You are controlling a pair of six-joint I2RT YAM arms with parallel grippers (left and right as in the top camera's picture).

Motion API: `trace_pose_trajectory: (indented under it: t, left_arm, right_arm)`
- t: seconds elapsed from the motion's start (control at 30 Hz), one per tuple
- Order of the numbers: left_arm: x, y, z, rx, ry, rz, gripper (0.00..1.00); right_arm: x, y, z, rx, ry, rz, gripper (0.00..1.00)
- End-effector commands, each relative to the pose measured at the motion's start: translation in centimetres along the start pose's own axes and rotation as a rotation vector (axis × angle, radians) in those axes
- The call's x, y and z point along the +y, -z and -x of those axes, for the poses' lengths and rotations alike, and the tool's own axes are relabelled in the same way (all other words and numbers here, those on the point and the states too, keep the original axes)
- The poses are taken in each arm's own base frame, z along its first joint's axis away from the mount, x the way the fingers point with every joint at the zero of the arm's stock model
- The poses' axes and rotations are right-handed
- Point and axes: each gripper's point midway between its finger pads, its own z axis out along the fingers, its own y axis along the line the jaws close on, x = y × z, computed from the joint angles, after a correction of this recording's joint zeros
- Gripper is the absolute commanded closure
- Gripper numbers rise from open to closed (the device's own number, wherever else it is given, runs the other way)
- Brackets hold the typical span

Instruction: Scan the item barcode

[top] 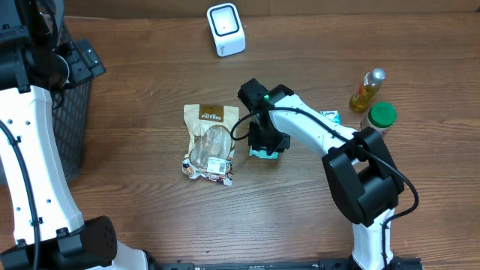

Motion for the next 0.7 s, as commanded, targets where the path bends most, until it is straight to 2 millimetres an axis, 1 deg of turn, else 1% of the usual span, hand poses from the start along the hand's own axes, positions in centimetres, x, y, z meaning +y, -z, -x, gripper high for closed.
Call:
trace_pose_trajectory:
  t: [0.0, 0.07, 0.23, 0.27, 0.3, 0.5, 0.57, 0.67]
  left_arm:
    - [-0.1, 0.0, 0.2, -0.003, -0.004, -0.003, 0.01]
    - [-0.1, 0.0, 0.2, -0.003, -0.004, -0.003, 0.01]
    - [-0.1, 0.0, 0.2, -0.003, -0.004, -0.003, 0.01]
    - [-0.1, 0.0, 0.2, -0.003, -0.004, -0.003, 0.0]
    - [-0.1, 0.0, 0.2, -0.003, -0.004, -0.003, 0.0]
    - [-0.1, 0.0, 0.2, -0.003, -0.004, -0.003, 0.0]
    - [-0.1, 0.0, 0.2, -0.003, -0.004, -0.003, 0.0]
    - [-0.1, 0.0, 0.2, -0.003, -0.004, -0.003, 0.0]
  right_arm:
    - [-0.7, -2.5, -2.1, 0.08, 0.003, -0.024, 0.55]
    - [-0.4, -1.7, -1.9, 0.086, 0.0, -0.012, 0.55]
    - [1.3, 2.0, 0.2, 0.038, 0.015, 0.037, 0.48]
    - [1.6, 2.7, 0.5, 0.031, 0.015, 0.042, 0.48]
    - [1.7, 3.0, 0.5, 0.03, 0.016, 0.044, 0.48]
    - [1.4, 2.8, -0.6, 0.064, 0.026, 0.016, 0.48]
    - [1.4, 2.6, -1.1, 0.073, 0.033, 0.008, 0.51]
    - [1.4, 2.5, -1.1, 0.066, 0.039, 0.0, 0.54]
